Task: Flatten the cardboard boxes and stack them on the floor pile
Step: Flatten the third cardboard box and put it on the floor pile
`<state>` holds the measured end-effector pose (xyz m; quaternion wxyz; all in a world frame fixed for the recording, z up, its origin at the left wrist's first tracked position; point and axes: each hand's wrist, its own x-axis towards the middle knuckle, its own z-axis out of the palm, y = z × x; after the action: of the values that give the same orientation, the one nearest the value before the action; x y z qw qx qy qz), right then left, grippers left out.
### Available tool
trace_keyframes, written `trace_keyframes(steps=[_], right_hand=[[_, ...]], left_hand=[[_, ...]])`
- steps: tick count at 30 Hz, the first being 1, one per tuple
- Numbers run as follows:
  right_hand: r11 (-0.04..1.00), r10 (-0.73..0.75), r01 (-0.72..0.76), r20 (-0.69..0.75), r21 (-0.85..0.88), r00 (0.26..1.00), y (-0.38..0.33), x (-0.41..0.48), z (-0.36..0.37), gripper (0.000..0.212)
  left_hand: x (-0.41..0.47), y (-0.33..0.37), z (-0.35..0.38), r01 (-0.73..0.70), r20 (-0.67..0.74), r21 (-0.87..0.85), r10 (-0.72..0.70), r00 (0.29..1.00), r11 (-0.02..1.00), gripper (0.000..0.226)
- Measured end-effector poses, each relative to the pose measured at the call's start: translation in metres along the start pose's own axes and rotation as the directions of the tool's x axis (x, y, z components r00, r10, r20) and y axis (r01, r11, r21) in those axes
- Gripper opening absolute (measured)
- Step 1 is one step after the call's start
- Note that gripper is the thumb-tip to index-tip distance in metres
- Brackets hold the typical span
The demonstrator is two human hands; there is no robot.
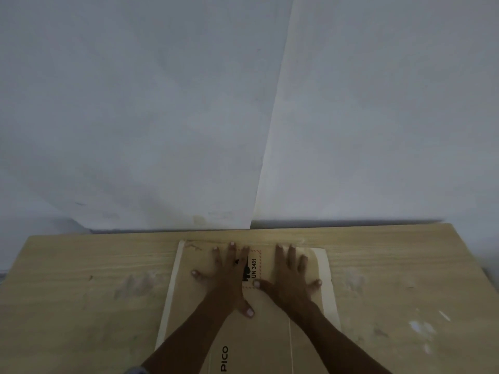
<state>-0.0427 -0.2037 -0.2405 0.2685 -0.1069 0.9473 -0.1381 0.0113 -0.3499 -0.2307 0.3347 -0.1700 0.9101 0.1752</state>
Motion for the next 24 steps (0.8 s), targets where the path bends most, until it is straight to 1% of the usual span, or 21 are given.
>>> trace_keyframes(steps=[3, 7, 10, 12, 14, 16, 17, 19, 21, 22, 23, 24], right_hand=[[1.0, 0.014, -0.014, -0.002, 0.006, 1.0, -0.005, 0.002, -0.001, 0.113], [1.0, 0.01, -0.011, 0.048, 0.024, 0.999, -0.013, -0.017, 0.0, 0.117], [0.997, 0.013, -0.005, 0.106, -0.072, 0.994, -0.004, -0.06, 0.031, 0.108], [0.987, 0.002, 0.019, 0.129, -0.16, 0.992, 0.005, -0.08, 0.048, 0.114], [0.982, -0.005, 0.028, 0.124, -0.187, 0.992, 0.008, -0.084, 0.053, 0.117], [0.98, -0.02, 0.039, 0.1, -0.195, 0.995, 0.008, -0.083, 0.051, 0.117], [0.979, -0.025, 0.042, 0.087, -0.2, 0.996, 0.007, -0.084, 0.05, 0.117], [0.979, -0.042, 0.056, 0.075, -0.198, 0.996, 0.006, -0.087, 0.048, 0.118], [0.981, -0.048, 0.06, 0.07, -0.186, 0.996, 0.008, -0.087, 0.048, 0.119], [0.982, -0.048, 0.059, 0.066, -0.178, 0.997, 0.009, -0.087, 0.049, 0.119], [0.984, -0.047, 0.056, 0.061, -0.167, 0.997, 0.01, -0.087, 0.05, 0.118], [0.987, -0.046, 0.053, 0.047, -0.155, 0.998, 0.01, -0.088, 0.052, 0.117]], left_hand=[[0.002, -0.002, 0.002, -0.001, -0.023, -0.021, 0.001, 1.0, 1.0, 0.154], [0.0, 0.002, 0.001, 0.017, -0.024, -0.024, -0.018, 1.0, 1.0, 0.154], [-0.002, 0.003, 0.003, 0.01, -0.047, -0.057, -0.013, 0.999, 0.998, 0.151], [-0.002, -0.002, 0.008, -0.029, -0.077, -0.065, 0.024, 0.997, 0.997, 0.149], [-0.003, -0.006, 0.011, -0.052, -0.099, -0.049, 0.047, 0.994, 0.997, 0.145], [-0.01, -0.009, 0.018, -0.053, -0.144, 0.003, 0.053, 0.988, 0.999, 0.134], [-0.017, -0.01, 0.024, -0.053, -0.186, 0.029, 0.057, 0.981, 0.998, 0.124], [-0.038, -0.015, 0.049, -0.086, -0.313, 0.046, 0.096, 0.945, 0.995, 0.092], [-0.071, -0.022, 0.087, -0.139, -0.448, 0.085, 0.163, 0.879, 0.987, 0.06], [-0.087, -0.025, 0.109, -0.142, -0.439, 0.083, 0.164, 0.883, 0.986, 0.051], [-0.102, -0.029, 0.129, -0.126, -0.4, 0.072, 0.144, 0.905, 0.99, 0.05], [-0.113, -0.033, 0.143, -0.101, -0.348, 0.063, 0.117, 0.93, 0.993, 0.055]])
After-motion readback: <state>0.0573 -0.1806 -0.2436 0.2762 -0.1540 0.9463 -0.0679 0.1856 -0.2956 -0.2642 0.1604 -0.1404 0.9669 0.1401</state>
